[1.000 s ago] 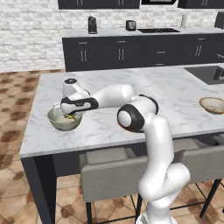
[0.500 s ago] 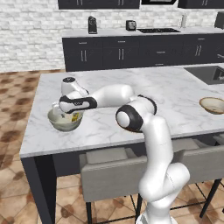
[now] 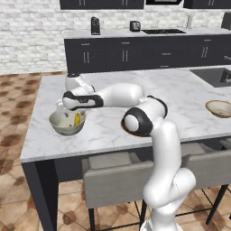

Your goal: Take the fruits from the plate on the dining counter and place two fruits in each bowl.

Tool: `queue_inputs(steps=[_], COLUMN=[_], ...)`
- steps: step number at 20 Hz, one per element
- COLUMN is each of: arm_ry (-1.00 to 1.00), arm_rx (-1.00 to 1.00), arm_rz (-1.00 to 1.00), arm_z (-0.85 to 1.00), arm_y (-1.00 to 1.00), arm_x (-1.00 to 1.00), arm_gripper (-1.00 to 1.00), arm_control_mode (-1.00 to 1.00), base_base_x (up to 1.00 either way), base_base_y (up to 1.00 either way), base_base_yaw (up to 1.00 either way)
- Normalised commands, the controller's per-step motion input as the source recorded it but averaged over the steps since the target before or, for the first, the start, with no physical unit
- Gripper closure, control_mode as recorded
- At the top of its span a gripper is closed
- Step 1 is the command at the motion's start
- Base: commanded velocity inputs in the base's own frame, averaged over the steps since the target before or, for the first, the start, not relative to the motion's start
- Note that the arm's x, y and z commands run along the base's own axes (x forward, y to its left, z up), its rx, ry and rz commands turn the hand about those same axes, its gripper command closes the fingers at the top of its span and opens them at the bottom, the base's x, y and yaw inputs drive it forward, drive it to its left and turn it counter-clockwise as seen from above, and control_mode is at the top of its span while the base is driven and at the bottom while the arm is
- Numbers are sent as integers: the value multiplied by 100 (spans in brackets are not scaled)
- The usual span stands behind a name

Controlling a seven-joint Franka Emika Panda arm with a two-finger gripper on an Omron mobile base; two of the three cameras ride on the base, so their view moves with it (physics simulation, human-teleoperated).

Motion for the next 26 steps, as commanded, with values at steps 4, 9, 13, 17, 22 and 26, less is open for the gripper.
queue_inputs(steps=[4, 9, 13, 17, 22, 26], arm_ry=[2, 1, 0, 0, 0, 1], arm_rx=[1, 1, 2, 0, 3, 5], arm_rz=[-11, -17, -12, -9, -3, 4], arm_z=[7, 0, 0, 0, -6, -14], arm_y=[-97, -100, -99, -100, -100, -97], arm_x=[-62, -21, -1, 3, 1, 6], arm_gripper=[-100, -100, -100, -100, -100, -100], arm_control_mode=[-100, -100, -100, -100, -100, -100], base_base_x=[0, 0, 0, 0, 0, 0], base_base_y=[0, 0, 0, 0, 0, 0], base_base_yaw=[0, 0, 0, 0, 0, 0])
